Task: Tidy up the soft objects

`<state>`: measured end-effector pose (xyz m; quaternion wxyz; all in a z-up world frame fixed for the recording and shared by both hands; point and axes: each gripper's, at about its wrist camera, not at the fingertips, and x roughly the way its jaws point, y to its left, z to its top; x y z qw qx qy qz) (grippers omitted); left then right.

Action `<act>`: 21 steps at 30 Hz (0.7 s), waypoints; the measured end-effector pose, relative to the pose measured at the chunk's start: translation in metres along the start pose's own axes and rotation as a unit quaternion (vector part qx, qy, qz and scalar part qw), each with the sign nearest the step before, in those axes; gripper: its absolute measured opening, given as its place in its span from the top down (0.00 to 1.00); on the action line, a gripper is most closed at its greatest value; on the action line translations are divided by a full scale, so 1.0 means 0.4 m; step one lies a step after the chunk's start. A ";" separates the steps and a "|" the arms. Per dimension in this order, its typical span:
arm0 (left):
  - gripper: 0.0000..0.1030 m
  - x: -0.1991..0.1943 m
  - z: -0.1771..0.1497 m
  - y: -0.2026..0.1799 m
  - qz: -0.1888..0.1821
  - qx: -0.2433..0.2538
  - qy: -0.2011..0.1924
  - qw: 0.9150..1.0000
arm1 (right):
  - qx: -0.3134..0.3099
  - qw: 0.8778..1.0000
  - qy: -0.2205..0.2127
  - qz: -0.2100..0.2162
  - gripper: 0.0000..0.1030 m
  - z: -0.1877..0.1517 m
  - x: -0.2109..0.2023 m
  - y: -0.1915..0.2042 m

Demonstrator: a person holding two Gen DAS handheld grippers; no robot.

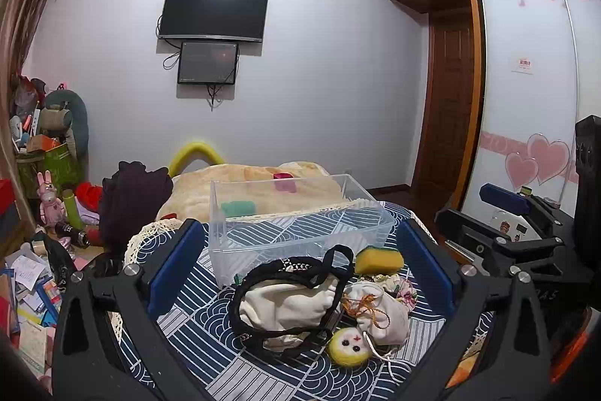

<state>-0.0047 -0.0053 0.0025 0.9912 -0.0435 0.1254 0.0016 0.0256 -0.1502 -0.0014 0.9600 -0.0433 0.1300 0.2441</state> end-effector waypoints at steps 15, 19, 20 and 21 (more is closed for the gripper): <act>0.00 -0.002 -0.003 0.002 0.000 -0.002 0.000 1.000 | 0.003 1.000 -0.006 0.002 0.00 -0.002 -0.003 -0.001; 0.00 -0.002 -0.003 0.003 0.000 -0.003 0.001 1.000 | 0.003 1.000 -0.006 0.004 0.00 -0.002 -0.003 -0.002; 0.00 -0.003 -0.004 0.003 0.000 -0.003 0.001 1.000 | 0.003 1.000 -0.005 0.004 0.00 -0.001 -0.003 -0.003; 0.00 -0.003 -0.004 0.003 0.000 -0.003 0.001 1.000 | 0.003 1.000 -0.005 0.005 0.00 -0.001 -0.003 -0.003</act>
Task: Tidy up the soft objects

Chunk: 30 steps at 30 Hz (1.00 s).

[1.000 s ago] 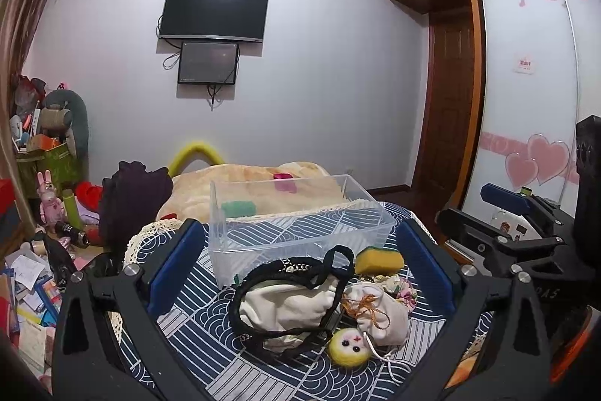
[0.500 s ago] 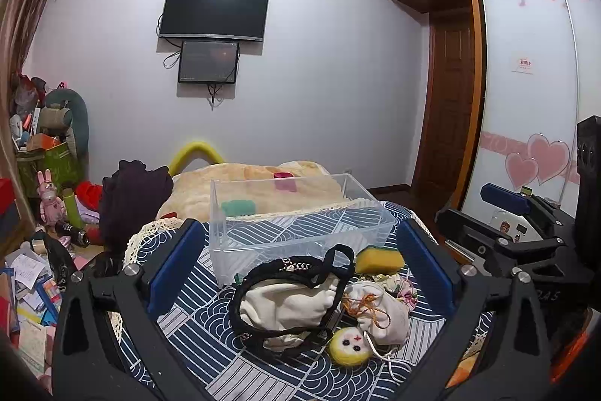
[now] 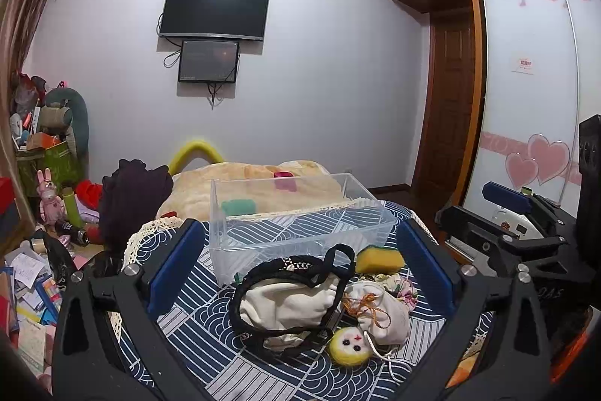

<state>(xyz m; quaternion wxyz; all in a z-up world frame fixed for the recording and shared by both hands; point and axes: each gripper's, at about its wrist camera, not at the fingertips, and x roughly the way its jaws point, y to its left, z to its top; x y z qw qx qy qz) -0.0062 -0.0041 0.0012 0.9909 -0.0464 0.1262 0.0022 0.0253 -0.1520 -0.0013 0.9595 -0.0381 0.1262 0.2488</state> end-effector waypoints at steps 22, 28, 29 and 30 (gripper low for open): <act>0.20 0.086 -0.025 0.031 0.003 -0.016 0.036 0.999 | 0.040 0.998 0.054 0.002 0.18 -0.052 0.099 -0.083; 0.43 0.170 -0.059 0.048 0.000 -0.021 0.080 0.997 | 0.046 0.994 0.096 -0.007 0.21 -0.092 0.149 -0.104; 0.45 0.181 -0.067 0.051 0.000 -0.019 0.089 0.996 | 0.047 0.994 0.102 -0.009 0.21 -0.099 0.155 -0.107; 0.45 0.196 -0.076 0.052 0.002 -0.016 0.097 0.995 | 0.047 0.993 0.109 -0.009 0.21 -0.106 0.162 -0.110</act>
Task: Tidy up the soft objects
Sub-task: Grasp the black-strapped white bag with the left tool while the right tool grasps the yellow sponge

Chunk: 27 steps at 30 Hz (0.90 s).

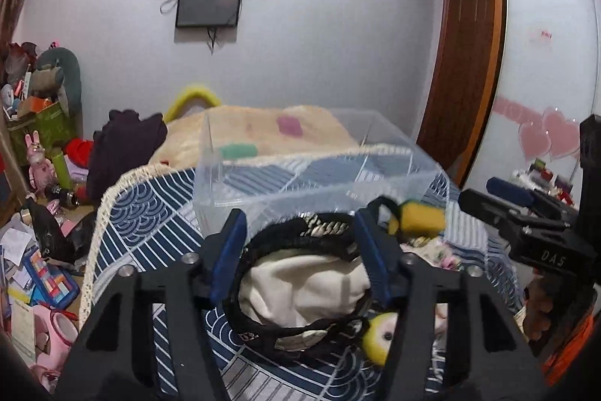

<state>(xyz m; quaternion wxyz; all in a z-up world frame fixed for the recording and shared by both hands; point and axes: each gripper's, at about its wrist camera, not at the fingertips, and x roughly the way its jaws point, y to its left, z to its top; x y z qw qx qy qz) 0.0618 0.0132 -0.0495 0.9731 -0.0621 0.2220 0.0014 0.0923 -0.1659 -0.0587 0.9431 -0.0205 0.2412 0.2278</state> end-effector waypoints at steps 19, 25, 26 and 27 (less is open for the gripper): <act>0.51 0.124 -0.075 0.070 -0.048 -0.033 0.070 0.996 | 0.014 0.996 0.092 0.007 0.41 -0.035 0.115 -0.024; 0.70 0.091 -0.073 0.055 -0.036 -0.013 0.056 0.998 | 0.021 0.996 0.082 0.007 0.44 -0.037 0.100 -0.033; 0.71 0.086 -0.071 0.054 -0.035 -0.011 0.055 0.998 | 0.022 0.997 0.079 0.007 0.45 -0.037 0.090 -0.037; 0.72 0.079 -0.070 0.052 -0.035 -0.009 0.053 0.998 | 0.023 0.997 0.076 0.006 0.45 -0.035 0.088 -0.035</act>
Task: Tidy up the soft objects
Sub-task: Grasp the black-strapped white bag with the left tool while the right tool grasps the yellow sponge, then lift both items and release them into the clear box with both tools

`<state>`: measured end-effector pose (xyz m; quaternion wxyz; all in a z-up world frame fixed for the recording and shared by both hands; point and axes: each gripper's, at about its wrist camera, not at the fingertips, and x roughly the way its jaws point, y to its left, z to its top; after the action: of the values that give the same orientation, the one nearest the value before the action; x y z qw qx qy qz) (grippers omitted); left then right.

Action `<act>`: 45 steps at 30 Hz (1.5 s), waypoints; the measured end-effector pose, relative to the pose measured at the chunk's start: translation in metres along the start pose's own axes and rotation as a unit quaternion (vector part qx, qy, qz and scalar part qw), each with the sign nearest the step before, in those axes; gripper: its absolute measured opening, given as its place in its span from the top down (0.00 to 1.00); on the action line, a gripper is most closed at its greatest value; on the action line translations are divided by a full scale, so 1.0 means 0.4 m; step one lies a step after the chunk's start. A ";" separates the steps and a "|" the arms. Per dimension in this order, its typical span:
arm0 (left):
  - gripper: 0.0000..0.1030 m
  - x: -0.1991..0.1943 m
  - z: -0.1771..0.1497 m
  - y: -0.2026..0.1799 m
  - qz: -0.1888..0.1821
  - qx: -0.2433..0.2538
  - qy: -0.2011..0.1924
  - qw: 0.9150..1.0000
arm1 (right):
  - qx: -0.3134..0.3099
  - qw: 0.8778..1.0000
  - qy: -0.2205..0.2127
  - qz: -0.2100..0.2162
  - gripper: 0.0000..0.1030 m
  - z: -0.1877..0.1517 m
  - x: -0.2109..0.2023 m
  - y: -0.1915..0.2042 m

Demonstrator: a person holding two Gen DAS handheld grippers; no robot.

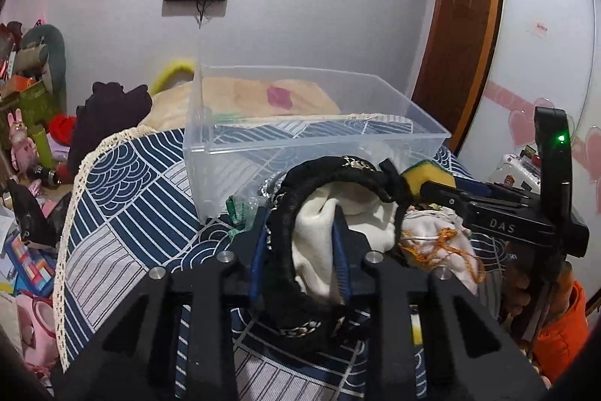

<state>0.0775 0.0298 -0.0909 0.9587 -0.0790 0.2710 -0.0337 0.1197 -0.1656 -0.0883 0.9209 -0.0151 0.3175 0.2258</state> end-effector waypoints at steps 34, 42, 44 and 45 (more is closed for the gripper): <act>0.80 -0.076 0.222 0.050 0.014 -0.024 -0.118 0.993 | -0.043 0.993 -0.110 -0.010 0.45 0.174 -0.050 0.098; 0.80 0.013 0.254 0.070 0.032 -0.032 -0.102 0.994 | -0.074 0.996 -0.057 -0.011 0.45 0.184 0.053 0.119; 0.80 0.041 0.253 0.069 0.044 -0.029 -0.092 0.994 | -0.084 0.995 -0.044 -0.015 0.45 0.183 0.076 0.126; 0.80 0.057 0.250 0.071 0.047 -0.028 -0.084 0.995 | -0.088 0.995 -0.040 -0.018 0.45 0.179 0.080 0.128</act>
<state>0.1501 0.0685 -0.0233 0.9762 -0.0953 0.1933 0.0260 0.1615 -0.0944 -0.0440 0.9318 -0.0923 0.2591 0.2366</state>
